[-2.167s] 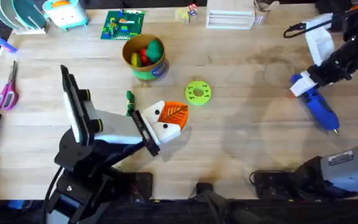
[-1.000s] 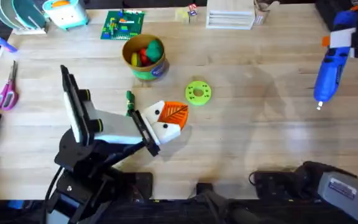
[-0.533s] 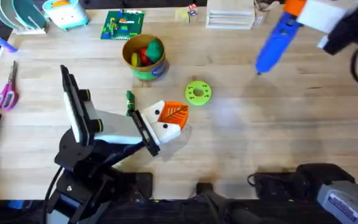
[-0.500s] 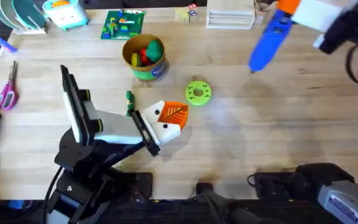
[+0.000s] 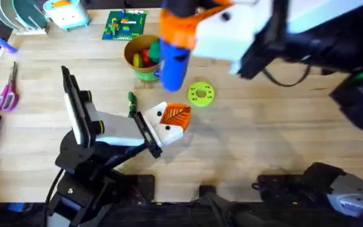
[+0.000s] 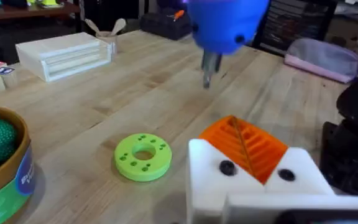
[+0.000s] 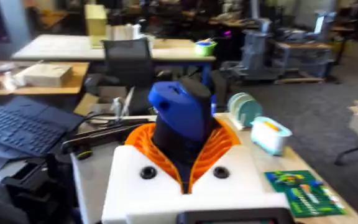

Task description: Pick up the gripper from the table and insert it into the empty holder that is missing its gripper. Then pick up a screw, insert it into the mounting hole, and use the screwdriver to tighten it. Finally, clean up the table by picking up the vegetable and placing it into the bucket.

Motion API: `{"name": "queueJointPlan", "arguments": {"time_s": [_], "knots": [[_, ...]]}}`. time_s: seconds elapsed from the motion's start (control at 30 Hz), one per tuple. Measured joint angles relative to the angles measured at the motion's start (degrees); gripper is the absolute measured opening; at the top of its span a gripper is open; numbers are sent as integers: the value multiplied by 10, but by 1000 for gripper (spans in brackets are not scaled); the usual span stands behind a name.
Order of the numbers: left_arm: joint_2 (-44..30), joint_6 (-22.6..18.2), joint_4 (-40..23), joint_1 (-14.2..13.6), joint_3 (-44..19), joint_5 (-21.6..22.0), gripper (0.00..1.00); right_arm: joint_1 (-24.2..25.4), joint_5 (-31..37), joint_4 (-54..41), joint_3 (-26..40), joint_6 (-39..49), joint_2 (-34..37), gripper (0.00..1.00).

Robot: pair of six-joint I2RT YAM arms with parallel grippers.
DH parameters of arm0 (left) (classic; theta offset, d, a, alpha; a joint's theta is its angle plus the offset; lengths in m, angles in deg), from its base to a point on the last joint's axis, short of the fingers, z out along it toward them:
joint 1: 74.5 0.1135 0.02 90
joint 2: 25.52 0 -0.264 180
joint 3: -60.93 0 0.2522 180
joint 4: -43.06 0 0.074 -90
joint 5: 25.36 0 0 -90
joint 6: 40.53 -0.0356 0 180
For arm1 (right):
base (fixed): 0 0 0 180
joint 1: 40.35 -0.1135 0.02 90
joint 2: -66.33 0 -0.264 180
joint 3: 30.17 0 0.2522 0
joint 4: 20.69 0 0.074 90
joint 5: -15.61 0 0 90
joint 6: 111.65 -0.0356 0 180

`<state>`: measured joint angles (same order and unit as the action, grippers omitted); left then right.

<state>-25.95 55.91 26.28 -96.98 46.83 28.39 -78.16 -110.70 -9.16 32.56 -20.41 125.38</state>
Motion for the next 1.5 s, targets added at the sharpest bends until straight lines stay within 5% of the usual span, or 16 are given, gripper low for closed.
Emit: {"name": "queueJointPlan", "arguments": {"time_s": [0.27, 1.5], "knots": [[0, 0, 0, 0, 0, 0, 16, -55, -2, 38, 0, -9, 53, 26], [0, 0, 0, 0, 0, -3, 16, -56, -2, 37, 0, -81, 82, 26]]}}
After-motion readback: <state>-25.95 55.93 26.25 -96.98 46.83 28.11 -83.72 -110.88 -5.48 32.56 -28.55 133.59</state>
